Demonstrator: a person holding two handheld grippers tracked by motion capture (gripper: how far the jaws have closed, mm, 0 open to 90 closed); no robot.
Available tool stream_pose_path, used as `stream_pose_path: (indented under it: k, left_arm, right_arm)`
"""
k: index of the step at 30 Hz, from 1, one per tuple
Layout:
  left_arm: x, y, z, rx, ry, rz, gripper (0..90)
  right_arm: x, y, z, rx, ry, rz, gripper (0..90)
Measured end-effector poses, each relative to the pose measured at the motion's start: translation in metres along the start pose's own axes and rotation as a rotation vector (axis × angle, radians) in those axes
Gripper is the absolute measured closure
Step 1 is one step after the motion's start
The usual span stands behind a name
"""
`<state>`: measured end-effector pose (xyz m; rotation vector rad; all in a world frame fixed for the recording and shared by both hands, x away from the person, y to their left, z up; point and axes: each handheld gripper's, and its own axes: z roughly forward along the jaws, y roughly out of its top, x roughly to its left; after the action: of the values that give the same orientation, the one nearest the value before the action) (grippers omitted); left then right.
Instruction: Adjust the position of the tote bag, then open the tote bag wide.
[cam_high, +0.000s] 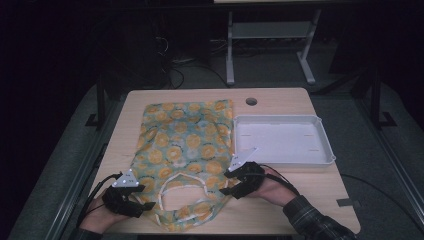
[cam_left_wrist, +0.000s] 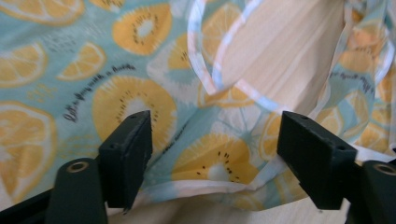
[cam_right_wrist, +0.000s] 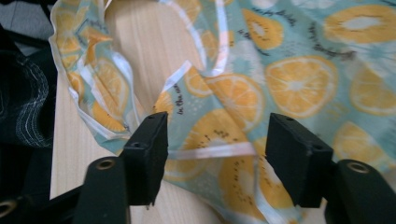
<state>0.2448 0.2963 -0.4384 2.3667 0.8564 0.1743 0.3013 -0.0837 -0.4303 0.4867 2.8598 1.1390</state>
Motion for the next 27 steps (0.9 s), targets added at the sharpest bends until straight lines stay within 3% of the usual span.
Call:
stream_pose_path:
  k: [6,9,16,19,22,26,27]
  left_arm:
    - [-0.003,0.0,0.008,0.046,-0.017,0.029,19.5]
    - [-0.002,-0.001,0.013,0.062,-0.02,0.035,18.4]
    - [-0.002,-0.001,0.017,0.077,0.0,0.051,18.4]
    - [-0.005,-0.001,0.017,0.081,0.03,0.066,22.2]
    - [-0.007,0.0,0.017,0.074,0.028,0.068,26.9]
    - [-0.009,0.003,0.017,0.068,0.017,0.082,40.4]
    - [-0.01,0.004,0.017,0.07,0.014,0.083,47.3]
  right_arm:
    - [0.004,0.007,0.016,0.016,0.022,-0.057,27.9]
    - [0.007,0.003,0.03,0.085,0.019,-0.085,20.0]
    - [0.007,-0.001,0.038,0.135,0.018,-0.08,17.9]
    - [0.008,-0.002,0.041,0.152,0.018,-0.093,17.9]
    - [0.01,-0.002,0.041,0.159,0.001,-0.12,19.6]
    - [0.01,-0.003,0.039,0.161,-0.009,-0.143,24.7]
    - [0.009,-0.004,0.037,0.16,-0.01,-0.14,30.5]
